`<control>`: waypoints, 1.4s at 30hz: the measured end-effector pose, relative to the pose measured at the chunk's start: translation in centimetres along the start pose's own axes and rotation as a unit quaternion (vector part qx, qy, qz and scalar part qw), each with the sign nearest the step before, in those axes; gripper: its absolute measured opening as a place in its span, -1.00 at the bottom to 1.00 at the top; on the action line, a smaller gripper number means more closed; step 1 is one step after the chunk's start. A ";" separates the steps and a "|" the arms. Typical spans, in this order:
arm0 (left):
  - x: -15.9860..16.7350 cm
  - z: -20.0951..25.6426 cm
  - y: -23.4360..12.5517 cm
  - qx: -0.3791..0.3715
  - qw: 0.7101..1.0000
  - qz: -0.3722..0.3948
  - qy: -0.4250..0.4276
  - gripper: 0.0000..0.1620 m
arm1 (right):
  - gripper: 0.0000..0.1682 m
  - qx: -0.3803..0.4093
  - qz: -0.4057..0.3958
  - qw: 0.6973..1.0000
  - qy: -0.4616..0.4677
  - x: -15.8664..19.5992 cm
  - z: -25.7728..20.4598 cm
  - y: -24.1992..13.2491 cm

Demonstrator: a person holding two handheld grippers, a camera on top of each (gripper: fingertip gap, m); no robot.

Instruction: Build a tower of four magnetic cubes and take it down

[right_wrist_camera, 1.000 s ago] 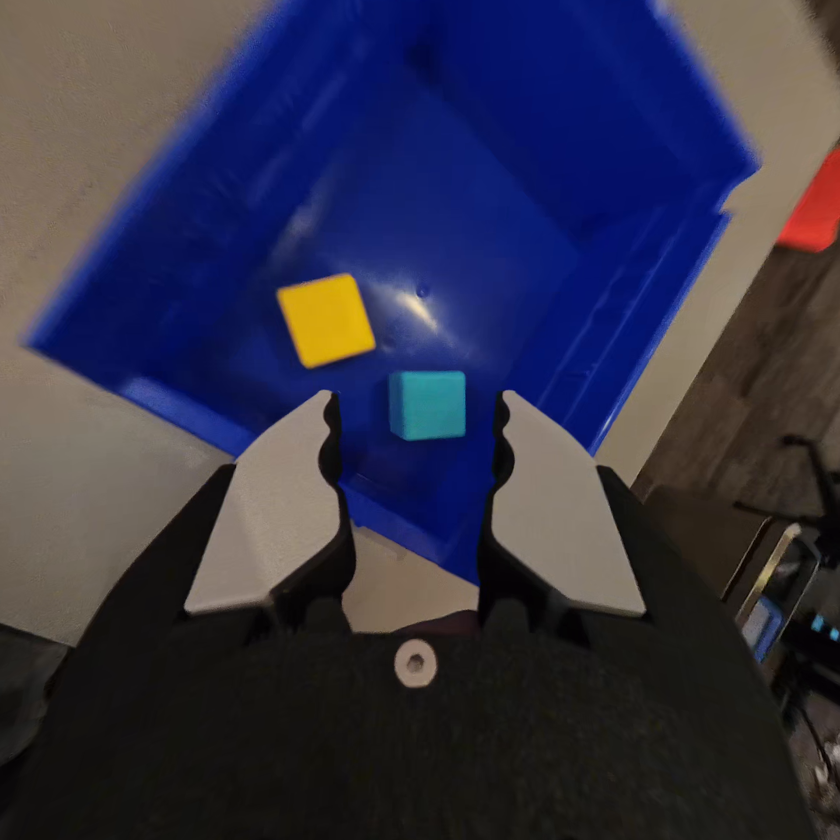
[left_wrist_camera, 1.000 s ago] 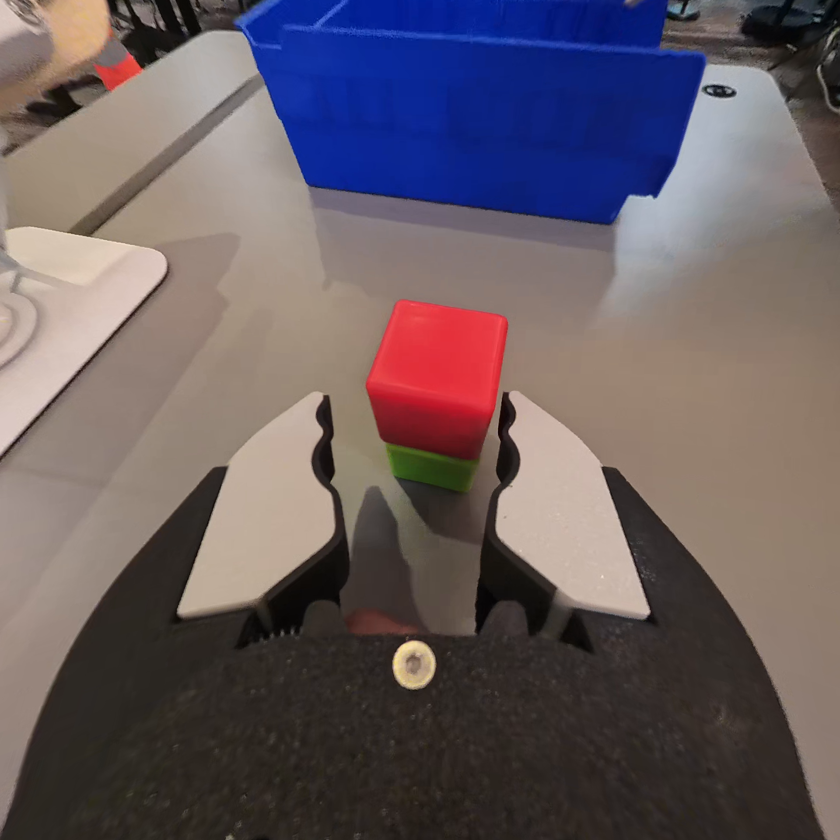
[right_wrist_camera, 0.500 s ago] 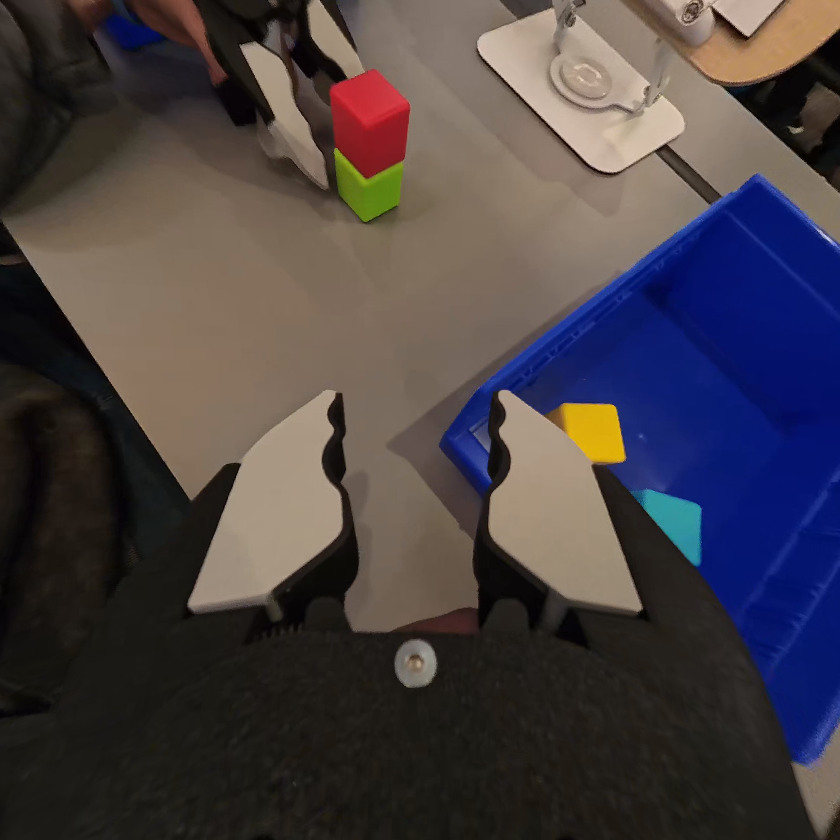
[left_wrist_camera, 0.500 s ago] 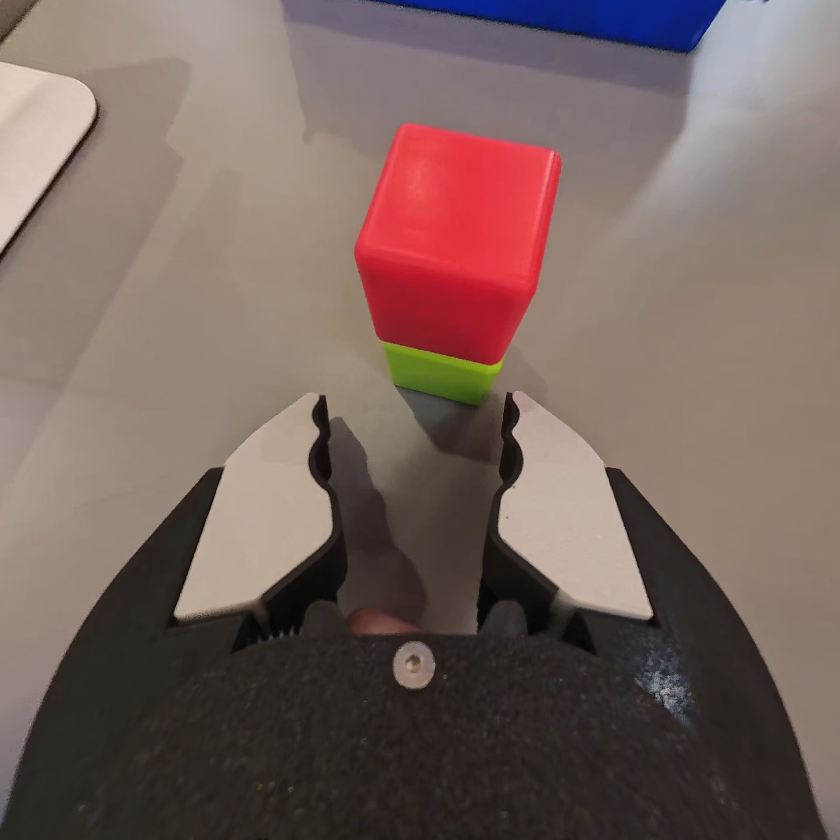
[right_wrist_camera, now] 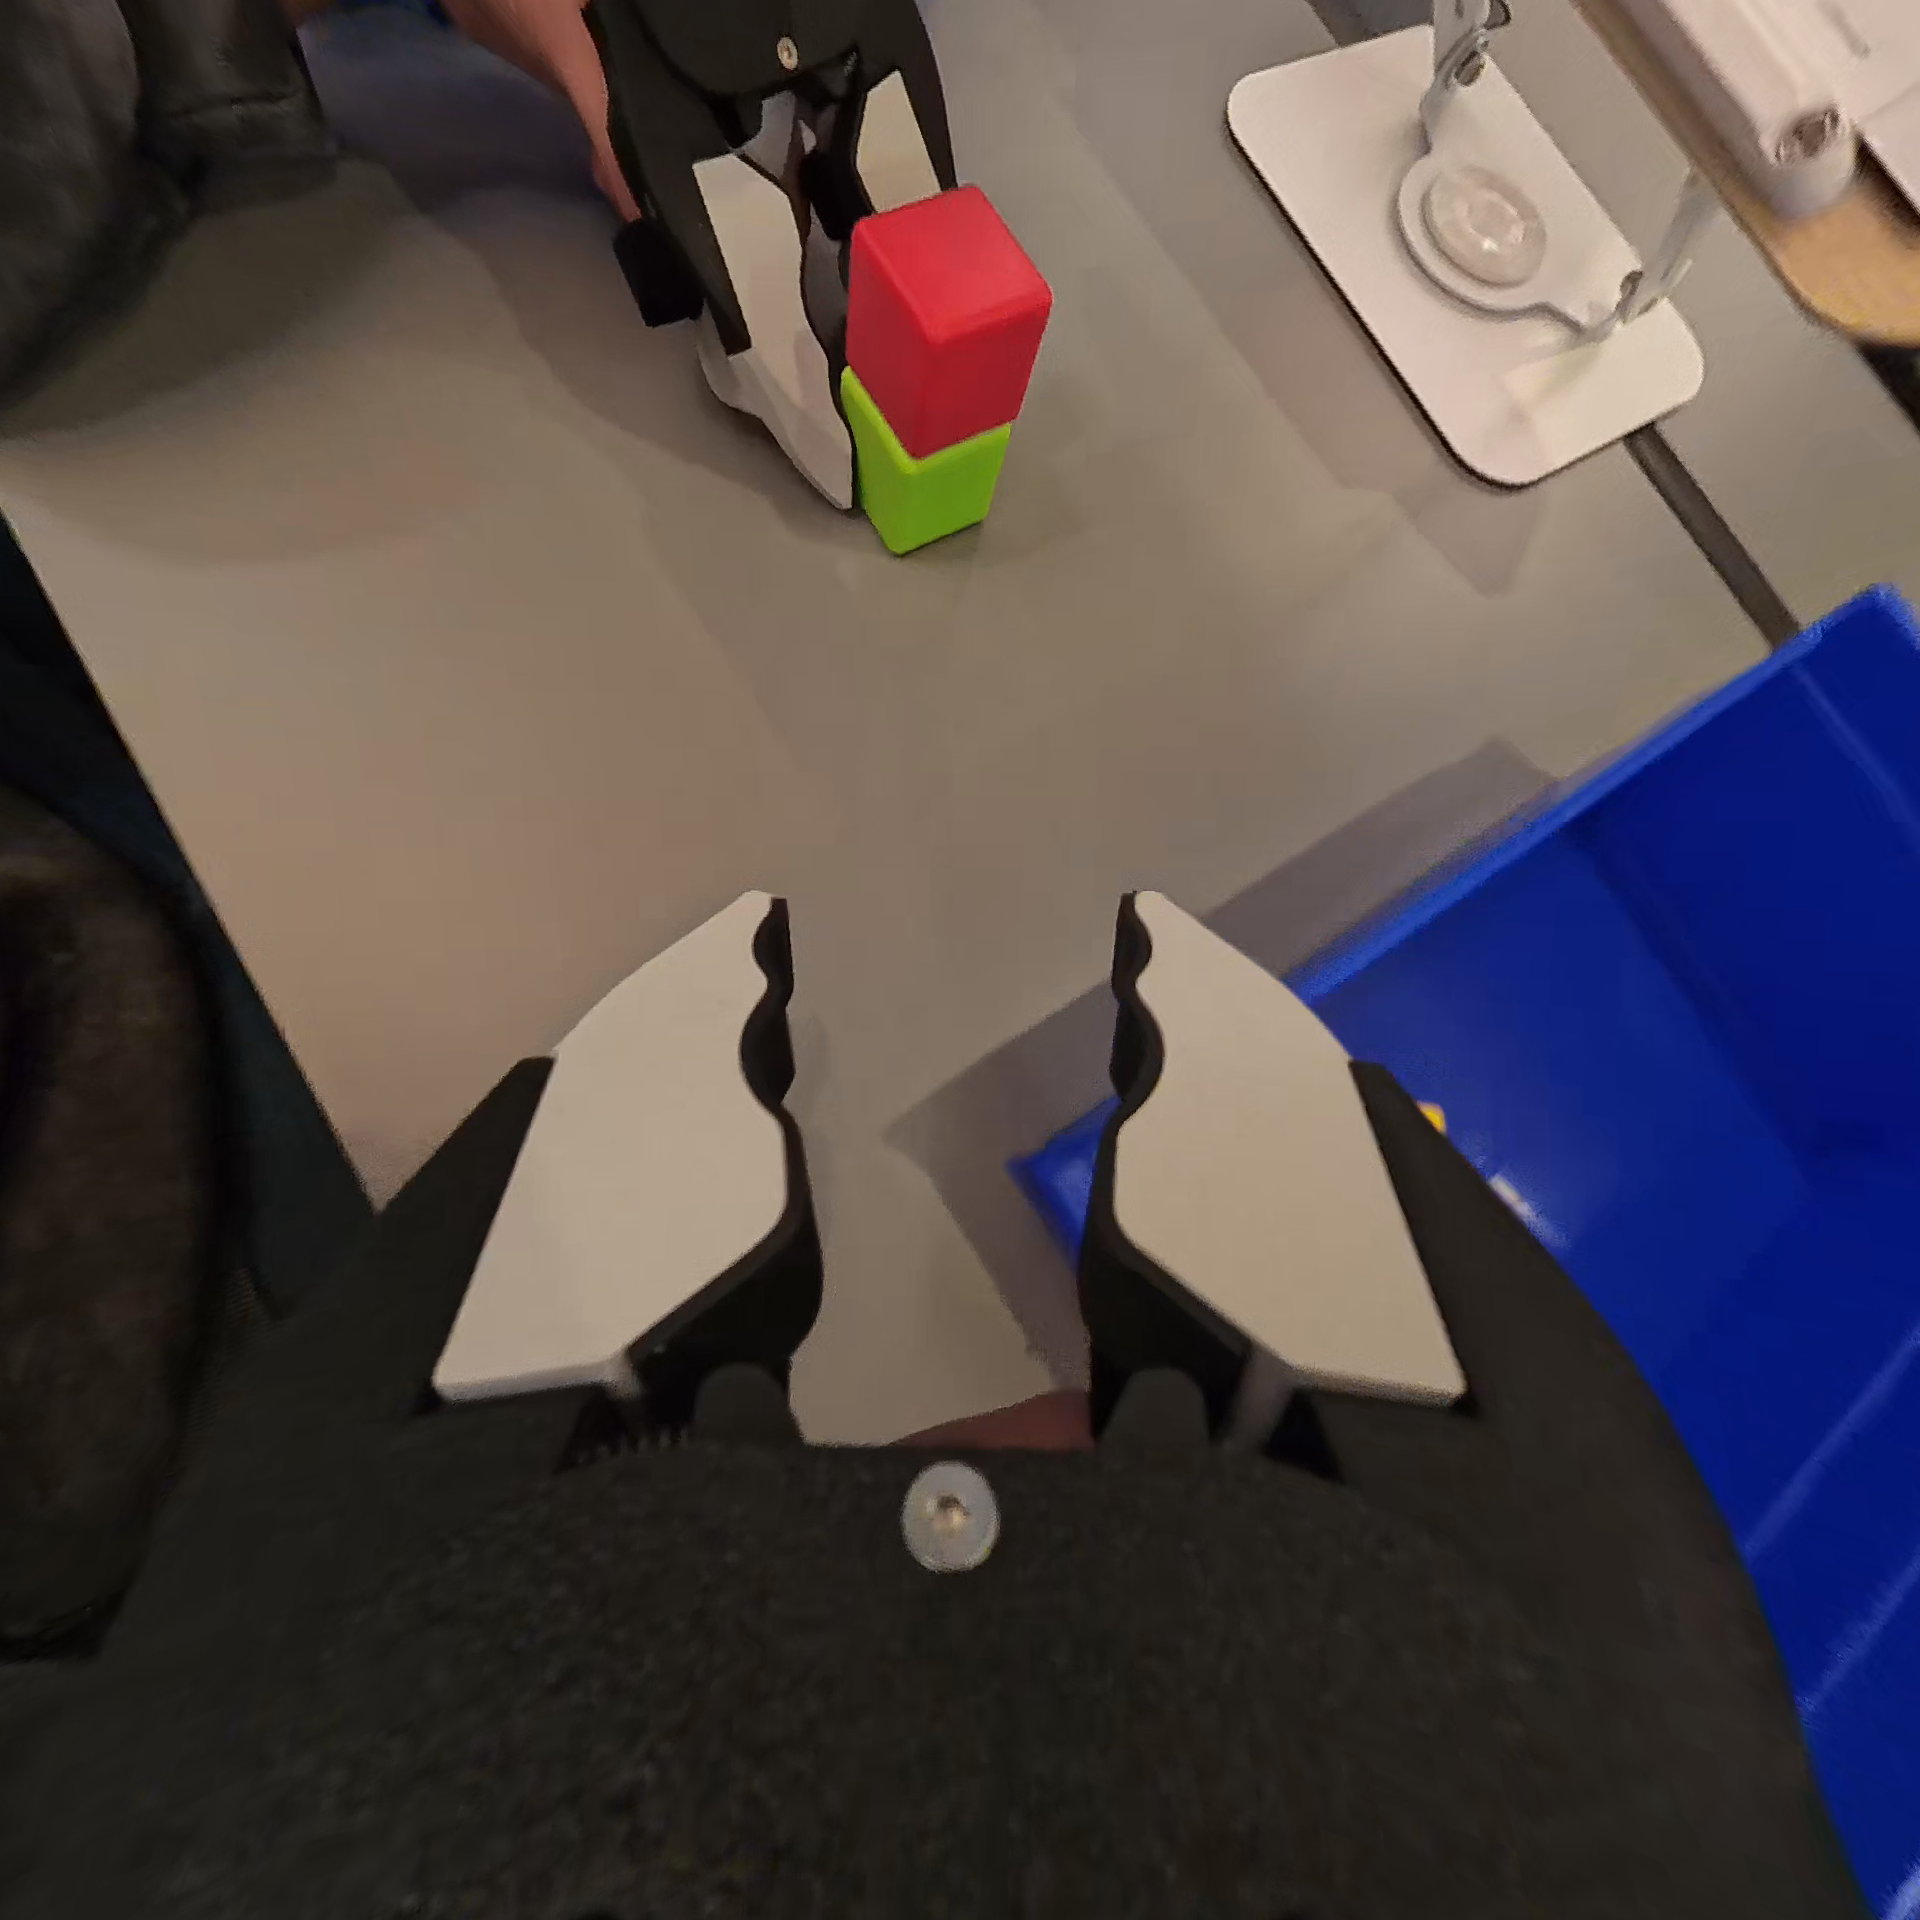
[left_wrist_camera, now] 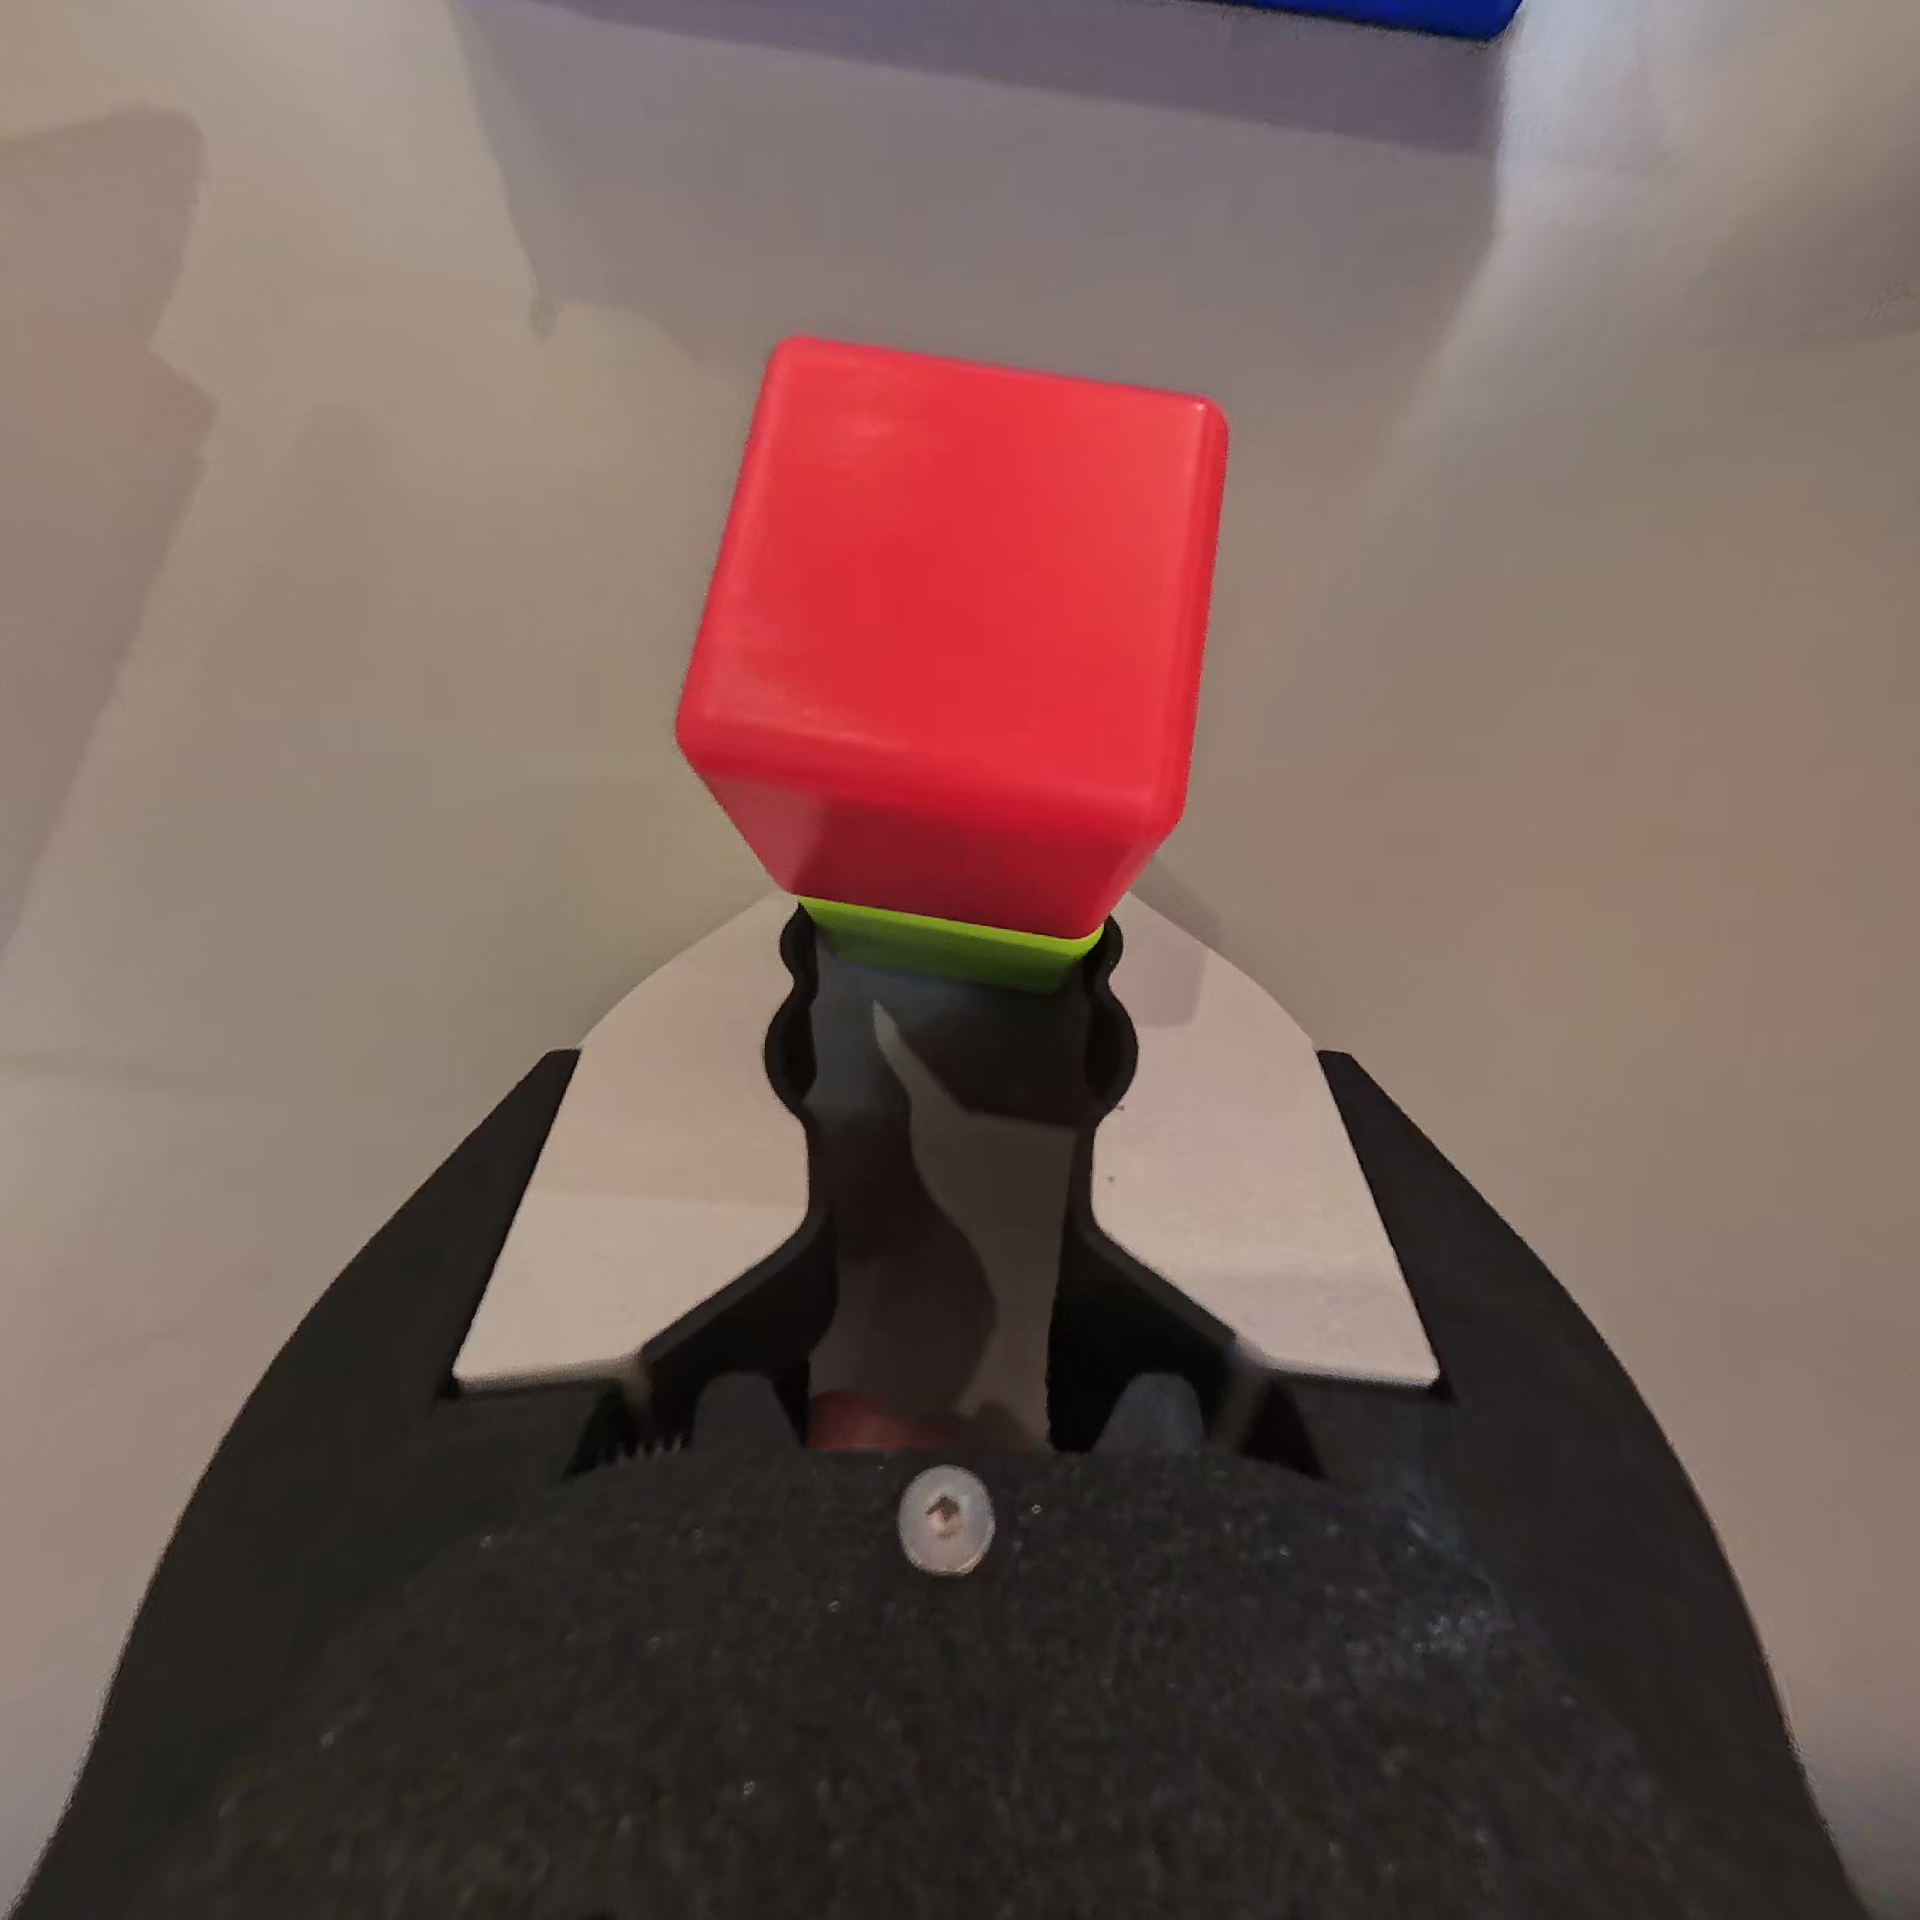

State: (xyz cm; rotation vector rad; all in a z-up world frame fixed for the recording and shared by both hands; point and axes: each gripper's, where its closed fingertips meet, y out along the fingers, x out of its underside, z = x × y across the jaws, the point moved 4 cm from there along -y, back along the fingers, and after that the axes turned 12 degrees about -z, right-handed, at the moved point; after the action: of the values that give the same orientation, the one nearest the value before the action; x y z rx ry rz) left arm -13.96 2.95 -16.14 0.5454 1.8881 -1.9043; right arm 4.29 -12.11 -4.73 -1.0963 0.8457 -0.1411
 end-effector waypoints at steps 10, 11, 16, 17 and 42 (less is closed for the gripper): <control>0.0 0.1 0.0 -0.002 1.000 0.001 0.005 -0.40 | -0.24 -0.048 -0.068 0.978 -0.190 -12.8 0.7 7.2; 0.0 0.1 0.0 -0.002 1.000 0.001 0.005 -0.40 | -0.22 -0.047 -0.087 0.974 -0.205 -13.4 0.9 8.4; 0.0 0.1 0.0 -0.003 1.000 0.001 0.006 -0.40 | -0.18 -0.080 -0.167 0.953 -0.240 -14.4 1.0 13.1; 0.0 0.1 0.0 -0.003 1.000 0.001 0.006 -0.40 | -0.18 -0.082 -0.179 0.950 -0.243 -14.3 1.0 13.8; 0.0 0.1 0.0 -0.005 1.000 0.001 0.002 -0.40 | -0.41 -0.132 -0.158 0.954 -0.216 -14.7 0.9 14.4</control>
State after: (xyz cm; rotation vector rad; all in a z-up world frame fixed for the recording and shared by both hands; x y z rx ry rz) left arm -13.99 2.83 -16.19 0.5484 1.8979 -1.8923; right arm -9.45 2.69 -8.60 -1.4461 0.2962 -0.0497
